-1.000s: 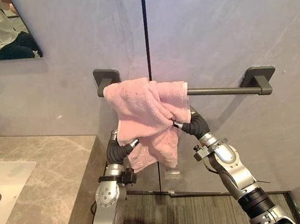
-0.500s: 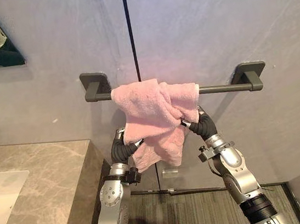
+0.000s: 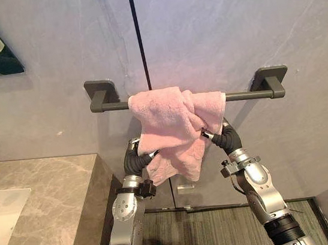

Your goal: Organize washtable

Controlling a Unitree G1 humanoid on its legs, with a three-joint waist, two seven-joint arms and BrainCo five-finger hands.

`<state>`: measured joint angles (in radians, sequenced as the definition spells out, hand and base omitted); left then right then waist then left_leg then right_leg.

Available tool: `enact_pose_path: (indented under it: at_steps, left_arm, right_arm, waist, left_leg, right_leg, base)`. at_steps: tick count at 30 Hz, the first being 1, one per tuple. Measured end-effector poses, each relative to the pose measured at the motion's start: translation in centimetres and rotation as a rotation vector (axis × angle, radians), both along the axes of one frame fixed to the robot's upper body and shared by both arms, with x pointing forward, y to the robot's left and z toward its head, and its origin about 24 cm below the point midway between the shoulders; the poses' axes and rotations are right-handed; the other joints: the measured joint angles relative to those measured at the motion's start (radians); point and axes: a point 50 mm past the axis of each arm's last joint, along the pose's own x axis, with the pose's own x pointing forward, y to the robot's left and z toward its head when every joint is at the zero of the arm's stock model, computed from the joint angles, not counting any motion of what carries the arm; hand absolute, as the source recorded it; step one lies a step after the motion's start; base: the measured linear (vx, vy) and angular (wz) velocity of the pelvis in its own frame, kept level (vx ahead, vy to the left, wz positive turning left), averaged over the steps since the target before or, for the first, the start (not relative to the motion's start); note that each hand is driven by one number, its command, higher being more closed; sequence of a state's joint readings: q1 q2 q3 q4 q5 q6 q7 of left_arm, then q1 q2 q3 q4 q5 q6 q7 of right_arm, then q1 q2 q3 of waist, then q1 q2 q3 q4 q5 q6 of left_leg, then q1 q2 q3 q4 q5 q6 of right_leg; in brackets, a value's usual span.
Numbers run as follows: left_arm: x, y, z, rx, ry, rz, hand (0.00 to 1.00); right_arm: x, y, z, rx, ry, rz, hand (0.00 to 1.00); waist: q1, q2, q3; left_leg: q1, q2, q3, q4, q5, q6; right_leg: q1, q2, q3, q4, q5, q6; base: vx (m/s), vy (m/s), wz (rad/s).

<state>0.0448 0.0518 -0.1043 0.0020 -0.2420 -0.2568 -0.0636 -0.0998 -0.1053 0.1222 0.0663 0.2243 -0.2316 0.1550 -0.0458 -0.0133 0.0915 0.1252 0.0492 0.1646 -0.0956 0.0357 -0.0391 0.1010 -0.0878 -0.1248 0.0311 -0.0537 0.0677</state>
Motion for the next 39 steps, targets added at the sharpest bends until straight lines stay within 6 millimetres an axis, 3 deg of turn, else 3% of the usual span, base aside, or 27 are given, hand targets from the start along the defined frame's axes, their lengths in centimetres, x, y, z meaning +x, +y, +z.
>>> enact_pose_path:
  at_steps: [16, 19, 21, 22, 24, 30, 32, 36, 37, 39]
  left_arm:
    - [0.1, 1.9, 0.2, 0.002, -0.008, 0.078, 1.00]
    - [0.1, 3.4, 0.2, -0.009, -0.010, 0.140, 1.00]
    - [-0.6, 7.1, 0.3, -0.067, -0.014, 0.320, 1.00]
    - [-0.9, 8.0, 0.3, -0.062, -0.020, 0.352, 1.00]
    - [-0.9, 7.6, 0.5, -0.038, -0.033, 0.313, 1.00]
    - [-1.0, 7.2, 0.2, -0.058, -0.024, 0.313, 1.00]
    - [-1.3, 8.0, 0.2, -0.070, -0.022, 0.359, 1.00]
    - [-3.0, 11.1, 0.0, -0.056, -0.014, 0.509, 1.00]
    - [-3.3, 11.2, 0.1, -0.049, -0.021, 0.514, 1.00]
    - [-3.3, 11.0, 0.0, -0.052, -0.016, 0.507, 1.00]
  right_arm:
    - [0.1, -0.2, -0.3, -0.041, 0.008, -0.010, 1.00]
    - [0.1, -1.1, -0.3, -0.037, 0.006, -0.049, 1.00]
    - [-0.2, -4.7, -0.5, -0.017, 0.010, -0.225, 1.00]
    - [-0.3, -5.7, -0.3, -0.019, 0.000, -0.266, 1.00]
    - [-0.3, -7.1, 0.5, -0.074, -0.035, -0.300, 1.00]
    - [-0.5, -8.0, 1.2, -0.095, -0.066, -0.348, 1.00]
    - [-1.0, -10.3, 1.3, -0.073, -0.065, -0.483, 1.00]
    - [-3.2, -17.1, 2.2, -0.043, -0.075, -0.822, 1.00]
    - [-3.6, -18.1, 2.7, -0.048, -0.088, -0.862, 1.00]
    - [-3.6, -18.2, 2.9, -0.054, -0.093, -0.863, 1.00]
  waist:
    - [-0.019, 0.000, 0.000]
    - [-0.026, 0.000, 0.001]
    - [-0.027, -0.001, 0.001]
    - [-0.027, -0.001, 0.001]
    - [-0.025, -0.001, 0.001]
    - [-0.029, -0.004, 0.003]
    - [-0.029, -0.005, 0.003]
    - [-0.026, -0.005, 0.003]
    - [-0.026, -0.005, 0.003]
    - [-0.027, -0.005, 0.002]
  left_leg:
    - [-0.006, -0.001, -0.012, -0.005, 0.000, 0.000]
    - [-0.006, -0.001, -0.012, -0.006, 0.000, 0.000]
    - [-0.007, -0.001, -0.012, -0.006, 0.000, 0.000]
    - [-0.007, 0.000, -0.012, -0.006, 0.000, 0.001]
    - [-0.007, 0.000, -0.012, -0.007, -0.001, 0.001]
    - [-0.010, 0.001, -0.010, -0.007, -0.003, -0.003]
    - [-0.012, 0.000, -0.010, -0.007, -0.001, 0.001]
    - [-0.014, -0.001, -0.010, -0.001, -0.002, 0.002]
    - [-0.014, -0.001, -0.006, 0.000, -0.003, 0.000]
    - [-0.014, 0.002, -0.001, 0.000, -0.005, -0.002]
  right_leg:
    - [0.000, -0.001, -0.010, 0.000, 0.000, 0.001]
    - [0.000, -0.002, -0.010, 0.000, 0.000, 0.001]
    - [0.000, -0.002, -0.010, 0.000, -0.001, 0.002]
    - [0.000, -0.003, -0.010, -0.001, -0.003, 0.005]
    - [0.000, -0.005, -0.010, -0.002, -0.003, 0.008]
    - [0.000, -0.004, -0.008, -0.015, 0.001, 0.014]
    - [0.000, -0.005, -0.007, -0.016, 0.006, 0.008]
    - [0.000, -0.005, -0.009, -0.022, 0.006, 0.007]
    - [0.000, -0.002, -0.007, -0.025, 0.007, 0.007]
    - [0.001, 0.003, -0.005, -0.032, 0.010, 0.002]
  base:
    - [0.00, 0.000, 0.01]
    - [0.00, 0.000, 0.00]
    - [0.00, 0.000, 0.00]
    - [0.00, 0.000, 0.00]
    - [0.00, 0.000, 0.00]
    - [0.00, 0.000, 0.00]
    - [0.00, 0.000, 0.00]
    - [0.01, -0.002, -0.01]
    - [0.06, -0.013, -0.05]
    - [0.03, -0.018, -0.08]
